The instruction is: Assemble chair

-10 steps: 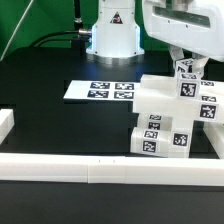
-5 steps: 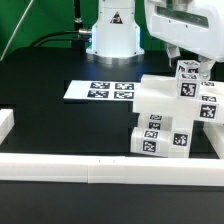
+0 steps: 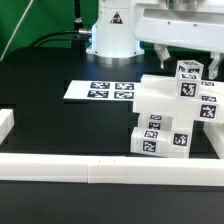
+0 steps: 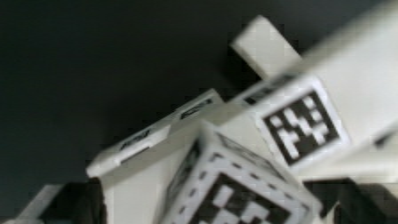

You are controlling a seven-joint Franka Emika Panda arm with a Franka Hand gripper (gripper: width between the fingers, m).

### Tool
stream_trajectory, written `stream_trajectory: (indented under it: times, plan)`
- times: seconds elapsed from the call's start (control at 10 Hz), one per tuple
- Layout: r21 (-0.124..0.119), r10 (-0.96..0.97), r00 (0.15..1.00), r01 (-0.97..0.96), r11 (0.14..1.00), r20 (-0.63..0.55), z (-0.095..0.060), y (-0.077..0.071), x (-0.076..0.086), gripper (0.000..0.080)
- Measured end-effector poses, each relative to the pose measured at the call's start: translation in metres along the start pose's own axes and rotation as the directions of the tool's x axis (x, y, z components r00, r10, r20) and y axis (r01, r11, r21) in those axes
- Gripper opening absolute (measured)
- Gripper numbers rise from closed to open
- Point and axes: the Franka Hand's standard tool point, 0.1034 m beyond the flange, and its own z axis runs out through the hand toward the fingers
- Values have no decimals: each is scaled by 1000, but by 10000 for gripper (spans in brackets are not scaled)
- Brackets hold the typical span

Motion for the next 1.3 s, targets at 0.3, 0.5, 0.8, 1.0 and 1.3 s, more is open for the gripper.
stream_trajectory:
  times: [0.3, 0.5, 0.8, 1.0, 1.3]
  plan:
    - [-2, -236, 972, 236, 972, -3, 0, -2, -1, 649]
    - [-22, -412, 911, 412, 911, -6, 1, -4, -3, 649]
    - [-22, -578, 816, 577, 816, -1, 0, -1, 0, 649]
    - [-23, -692, 722, 692, 722, -1, 0, -1, 0, 649]
    - [-23, -720, 694, 720, 694, -1, 0, 0, 1, 377]
